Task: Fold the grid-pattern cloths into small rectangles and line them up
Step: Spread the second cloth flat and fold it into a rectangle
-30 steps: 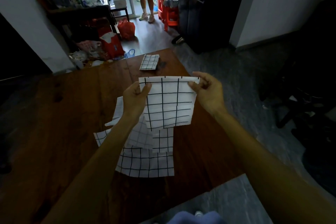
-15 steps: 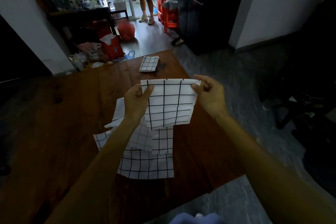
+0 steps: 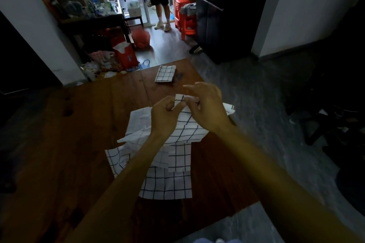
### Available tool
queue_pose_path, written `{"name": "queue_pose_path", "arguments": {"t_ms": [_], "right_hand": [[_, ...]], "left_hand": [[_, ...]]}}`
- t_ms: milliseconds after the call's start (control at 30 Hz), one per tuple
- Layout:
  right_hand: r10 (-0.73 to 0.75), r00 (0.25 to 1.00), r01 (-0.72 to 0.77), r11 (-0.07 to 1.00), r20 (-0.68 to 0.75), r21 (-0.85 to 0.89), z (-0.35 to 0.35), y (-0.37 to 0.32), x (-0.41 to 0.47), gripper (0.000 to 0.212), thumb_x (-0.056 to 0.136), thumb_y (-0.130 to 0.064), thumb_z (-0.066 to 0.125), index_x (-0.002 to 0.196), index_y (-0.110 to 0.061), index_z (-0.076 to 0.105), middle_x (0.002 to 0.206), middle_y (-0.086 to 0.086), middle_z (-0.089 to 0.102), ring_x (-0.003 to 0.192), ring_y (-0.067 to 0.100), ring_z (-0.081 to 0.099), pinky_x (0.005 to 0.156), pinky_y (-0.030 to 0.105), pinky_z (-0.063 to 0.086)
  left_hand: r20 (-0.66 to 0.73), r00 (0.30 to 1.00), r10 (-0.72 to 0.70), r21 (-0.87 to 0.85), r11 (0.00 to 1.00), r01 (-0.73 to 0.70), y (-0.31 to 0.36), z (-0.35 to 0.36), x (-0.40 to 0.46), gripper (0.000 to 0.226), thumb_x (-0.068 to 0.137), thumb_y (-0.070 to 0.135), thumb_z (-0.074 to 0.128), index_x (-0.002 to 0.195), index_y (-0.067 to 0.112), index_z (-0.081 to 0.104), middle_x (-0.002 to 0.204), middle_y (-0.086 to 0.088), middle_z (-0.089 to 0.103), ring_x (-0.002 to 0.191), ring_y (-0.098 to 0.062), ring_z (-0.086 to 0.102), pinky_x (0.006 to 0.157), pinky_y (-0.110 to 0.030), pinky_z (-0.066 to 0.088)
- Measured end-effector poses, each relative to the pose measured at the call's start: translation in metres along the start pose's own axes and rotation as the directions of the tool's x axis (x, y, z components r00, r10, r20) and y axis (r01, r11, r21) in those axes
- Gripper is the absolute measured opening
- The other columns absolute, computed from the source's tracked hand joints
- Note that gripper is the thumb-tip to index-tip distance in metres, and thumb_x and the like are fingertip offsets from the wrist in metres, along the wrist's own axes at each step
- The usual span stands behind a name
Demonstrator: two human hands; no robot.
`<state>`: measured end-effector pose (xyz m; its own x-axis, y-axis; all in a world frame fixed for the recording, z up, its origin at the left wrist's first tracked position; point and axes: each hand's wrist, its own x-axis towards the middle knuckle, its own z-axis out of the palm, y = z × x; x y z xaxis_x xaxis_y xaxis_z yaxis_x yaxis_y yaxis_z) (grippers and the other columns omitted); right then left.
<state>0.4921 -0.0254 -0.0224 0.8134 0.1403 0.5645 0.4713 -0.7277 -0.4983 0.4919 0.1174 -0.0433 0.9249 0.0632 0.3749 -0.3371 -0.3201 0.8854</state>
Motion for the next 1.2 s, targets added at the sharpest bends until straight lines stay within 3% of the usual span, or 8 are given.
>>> {"name": "queue_pose_path", "arguments": {"t_ms": [100, 200, 400, 533, 800, 933, 1100, 1200], "right_hand": [[-0.018, 1.0, 0.018, 0.999, 0.017, 0.048, 0.003, -0.003, 0.007, 0.018, 0.092, -0.023, 0.054, 0.099, -0.02, 0.071, 0.092, -0.005, 0.072, 0.089, 0.013, 0.065, 0.088, 0.047, 0.047], [0.07, 0.997, -0.071, 0.987, 0.014, 0.142, 0.002, 0.0, 0.005, 0.02, 0.093, -0.019, 0.053, 0.097, -0.015, 0.071, 0.094, 0.001, 0.072, 0.087, 0.019, 0.065, 0.081, 0.046, 0.051], [0.153, 0.979, -0.179, 0.96, 0.132, 0.215, 0.003, -0.006, 0.0, 0.022, 0.094, -0.026, 0.057, 0.111, -0.016, 0.065, 0.113, 0.0, 0.067, 0.104, 0.015, 0.058, 0.091, 0.034, 0.048], [0.153, 0.98, -0.183, 0.942, 0.124, 0.28, 0.007, -0.008, 0.004, 0.013, 0.094, -0.022, 0.057, 0.097, -0.016, 0.069, 0.1, -0.006, 0.069, 0.094, 0.013, 0.061, 0.087, 0.035, 0.049], [0.352, 0.935, -0.324, 0.797, 0.043, 0.511, -0.009, 0.001, 0.008, 0.007, 0.09, -0.015, 0.064, 0.089, -0.015, 0.071, 0.09, -0.009, 0.067, 0.09, 0.005, 0.063, 0.085, 0.012, 0.045], [0.352, 0.935, -0.288, 0.811, -0.033, 0.509, -0.012, 0.007, 0.006, 0.009, 0.09, -0.016, 0.064, 0.093, -0.012, 0.072, 0.092, -0.007, 0.069, 0.088, 0.001, 0.062, 0.082, 0.01, 0.046], [0.353, 0.93, -0.268, 0.838, -0.098, 0.476, -0.014, 0.012, 0.007, 0.011, 0.09, -0.017, 0.063, 0.096, -0.013, 0.072, 0.097, -0.006, 0.069, 0.09, -0.001, 0.062, 0.083, 0.013, 0.047], [0.355, 0.93, -0.278, 0.846, -0.092, 0.454, -0.013, 0.015, 0.006, 0.012, 0.091, -0.018, 0.063, 0.095, -0.014, 0.072, 0.097, -0.005, 0.07, 0.093, 0.005, 0.063, 0.085, 0.017, 0.048]], "left_hand": [[0.013, 1.0, 0.003, -0.003, 1.0, -0.003, 0.002, -0.004, -0.002, 0.03, 0.085, 0.01, 0.068, 0.062, 0.008, 0.049, 0.058, 0.001, 0.044, 0.054, -0.004, 0.04, 0.056, -0.019, 0.038], [0.026, 1.0, 0.007, -0.038, 0.999, -0.006, 0.005, -0.01, -0.006, 0.004, 0.086, 0.006, 0.066, 0.087, 0.004, 0.069, 0.079, 0.007, 0.066, 0.072, 0.004, 0.062, 0.068, -0.011, 0.047], [0.04, 0.999, 0.002, -0.068, 0.998, 0.001, 0.001, -0.013, -0.007, 0.01, 0.089, 0.008, 0.063, 0.094, 0.003, 0.07, 0.091, -0.009, 0.071, 0.085, -0.017, 0.068, 0.077, -0.025, 0.054], [0.02, 1.0, 0.022, -0.05, 0.999, -0.021, -0.001, -0.011, -0.009, 0.008, 0.087, 0.007, 0.065, 0.092, 0.007, 0.071, 0.088, -0.005, 0.071, 0.082, -0.013, 0.067, 0.074, -0.021, 0.053], [-0.001, 0.998, -0.058, 0.098, 0.993, 0.058, -0.031, -0.016, -0.019, 0.007, 0.085, 0.012, 0.069, 0.09, 0.014, 0.073, 0.084, -0.001, 0.073, 0.078, -0.002, 0.066, 0.075, -0.017, 0.053], [0.015, 0.994, -0.107, 0.17, 0.98, 0.103, -0.044, -0.021, -0.024, 0.014, 0.085, 0.013, 0.069, 0.079, 0.026, 0.07, 0.07, 0.01, 0.068, 0.07, -0.012, 0.065, 0.071, -0.035, 0.056], [0.022, 0.995, -0.102, 0.228, 0.969, 0.094, -0.045, -0.021, -0.025, 0.01, 0.085, 0.017, 0.069, 0.076, 0.02, 0.07, 0.071, -0.008, 0.069, 0.068, -0.02, 0.064, 0.072, -0.044, 0.055], [0.048, 0.996, -0.077, 0.204, 0.977, 0.066, -0.042, -0.018, -0.022, 0.003, 0.085, 0.024, 0.07, 0.088, 0.023, 0.071, 0.083, 0.001, 0.073, 0.077, -0.007, 0.067, 0.077, -0.033, 0.056]]}}
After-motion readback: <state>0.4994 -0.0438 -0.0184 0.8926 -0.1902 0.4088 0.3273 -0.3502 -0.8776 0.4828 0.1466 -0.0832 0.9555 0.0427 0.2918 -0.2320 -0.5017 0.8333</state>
